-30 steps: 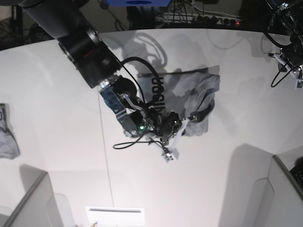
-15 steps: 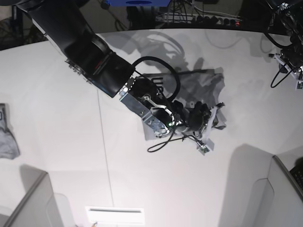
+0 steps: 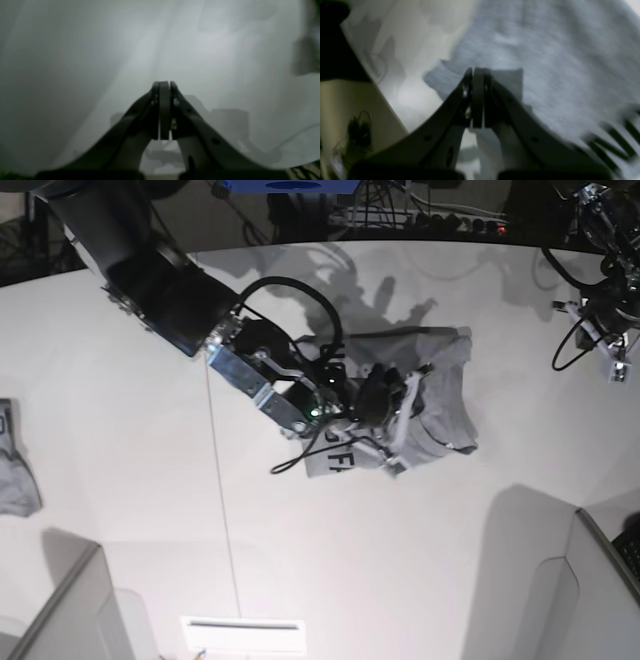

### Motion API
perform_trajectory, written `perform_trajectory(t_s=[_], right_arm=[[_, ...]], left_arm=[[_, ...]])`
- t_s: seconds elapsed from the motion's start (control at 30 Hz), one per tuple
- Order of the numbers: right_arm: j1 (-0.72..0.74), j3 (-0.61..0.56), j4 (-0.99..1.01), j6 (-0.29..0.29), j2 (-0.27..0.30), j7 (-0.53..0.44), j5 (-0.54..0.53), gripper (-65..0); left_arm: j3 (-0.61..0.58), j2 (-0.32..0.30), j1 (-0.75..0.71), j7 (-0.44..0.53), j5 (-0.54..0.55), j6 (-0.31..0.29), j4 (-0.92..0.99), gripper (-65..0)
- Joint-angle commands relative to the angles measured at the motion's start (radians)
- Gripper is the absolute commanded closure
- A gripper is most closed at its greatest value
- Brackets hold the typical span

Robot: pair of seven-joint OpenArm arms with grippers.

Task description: Fold the T-shirt properly

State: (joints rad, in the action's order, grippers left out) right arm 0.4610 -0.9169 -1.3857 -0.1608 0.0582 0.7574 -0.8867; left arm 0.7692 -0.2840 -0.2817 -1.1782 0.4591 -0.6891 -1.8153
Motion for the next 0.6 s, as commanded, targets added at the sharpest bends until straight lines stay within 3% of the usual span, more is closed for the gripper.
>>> perform_trajectory(t_s=[0.0, 0.27, 0.33, 0.5, 0.53, 0.57], right_arm=[[0.009, 0.038, -0.042, -0.010, 0.006, -0.022, -0.009, 0.0], [-0.150, 0.295, -0.225, -0.016, 0.142, -0.016, -0.012, 0.0], [-0.183, 0.330, -0.263, -0.016, 0.182, -0.016, -0.013, 0.0], [-0.304, 0.450, -0.349, -0.016, 0.265, -0.016, -0.015, 0.0], [-0.327, 0.473, -0.357, -0.016, 0.272, -0.016, -0.015, 0.0], [-0.347, 0.491, -0.361, -0.015, 0.280, -0.016, -0.015, 0.0]], left_arm=[[-0.009, -0.001, 0.019, 0.010, 0.011, -0.007, -0.031, 0.0], [-0.018, 0.133, 0.111, -0.072, 0.013, -0.007, -0.050, -1.0], [-0.017, 0.156, 0.131, -0.085, 0.043, -0.007, -0.047, -14.5], [-0.017, 0.160, 0.138, -0.090, 0.330, -0.002, -0.022, -56.8], [-0.020, 0.160, 0.141, -0.088, 0.381, 0.003, -0.002, -63.7], [-0.023, 0.160, 0.151, -0.088, 0.412, 0.012, 0.018, -65.0]])
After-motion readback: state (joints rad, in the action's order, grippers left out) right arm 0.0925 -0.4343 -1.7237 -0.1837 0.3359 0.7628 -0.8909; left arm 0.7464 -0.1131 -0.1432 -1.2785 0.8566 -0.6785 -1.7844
